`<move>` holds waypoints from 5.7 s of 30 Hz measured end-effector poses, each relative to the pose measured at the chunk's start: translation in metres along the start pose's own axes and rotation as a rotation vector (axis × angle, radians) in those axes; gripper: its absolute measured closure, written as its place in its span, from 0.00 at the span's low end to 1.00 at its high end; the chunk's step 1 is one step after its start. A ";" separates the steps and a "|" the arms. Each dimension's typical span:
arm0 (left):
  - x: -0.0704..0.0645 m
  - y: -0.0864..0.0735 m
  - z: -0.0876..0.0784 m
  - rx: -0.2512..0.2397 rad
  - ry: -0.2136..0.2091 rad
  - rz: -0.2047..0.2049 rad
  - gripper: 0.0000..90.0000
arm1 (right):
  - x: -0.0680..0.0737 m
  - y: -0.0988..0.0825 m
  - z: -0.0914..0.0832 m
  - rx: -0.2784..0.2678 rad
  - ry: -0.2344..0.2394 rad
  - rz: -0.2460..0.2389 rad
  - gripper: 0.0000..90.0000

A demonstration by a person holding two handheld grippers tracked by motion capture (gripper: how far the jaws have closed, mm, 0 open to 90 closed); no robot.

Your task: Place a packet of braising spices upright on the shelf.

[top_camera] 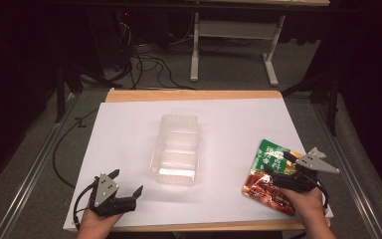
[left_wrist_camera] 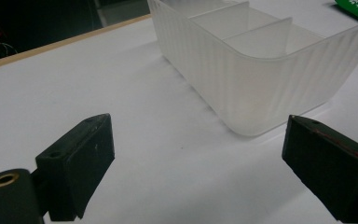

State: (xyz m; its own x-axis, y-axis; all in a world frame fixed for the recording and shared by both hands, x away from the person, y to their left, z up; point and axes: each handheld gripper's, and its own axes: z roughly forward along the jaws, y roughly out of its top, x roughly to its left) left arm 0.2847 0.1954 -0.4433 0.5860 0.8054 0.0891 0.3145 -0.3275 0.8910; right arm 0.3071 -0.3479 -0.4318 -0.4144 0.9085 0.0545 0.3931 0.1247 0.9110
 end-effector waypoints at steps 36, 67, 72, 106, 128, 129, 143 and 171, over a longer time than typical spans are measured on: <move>-0.002 -0.001 0.004 0.020 -0.015 0.012 0.11 | -0.091 -0.029 -0.006 0.068 -0.155 0.285 0.14; -0.002 -0.002 0.005 0.028 -0.017 0.017 0.11 | -0.124 -0.042 0.000 0.129 -0.083 0.580 0.20; -0.003 -0.002 0.005 0.030 -0.017 0.019 0.11 | -0.124 -0.043 0.002 0.137 -0.066 0.577 0.22; -0.004 -0.002 0.006 0.041 -0.022 0.034 0.11 | -0.104 -0.038 0.011 0.184 0.028 0.421 0.36; -0.006 -0.003 0.007 0.048 -0.027 0.040 0.11 | -0.093 -0.036 0.017 0.285 -0.013 0.316 0.71; -0.006 -0.003 0.007 0.047 -0.027 0.040 0.11 | -0.093 -0.036 0.018 0.284 -0.014 0.310 0.72; -0.006 -0.003 0.007 0.050 -0.030 0.041 0.11 | -0.090 -0.035 0.018 0.302 -0.059 0.282 0.89; -0.006 -0.002 0.006 0.049 -0.027 0.045 0.11 | -0.079 -0.017 -0.006 0.149 -0.023 0.231 1.00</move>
State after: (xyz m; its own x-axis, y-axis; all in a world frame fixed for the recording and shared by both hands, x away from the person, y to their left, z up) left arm 0.2855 0.1884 -0.4487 0.6199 0.7760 0.1163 0.3228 -0.3873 0.8636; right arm 0.3282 -0.4240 -0.4496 -0.2819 0.9282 0.2426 0.5918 -0.0308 0.8055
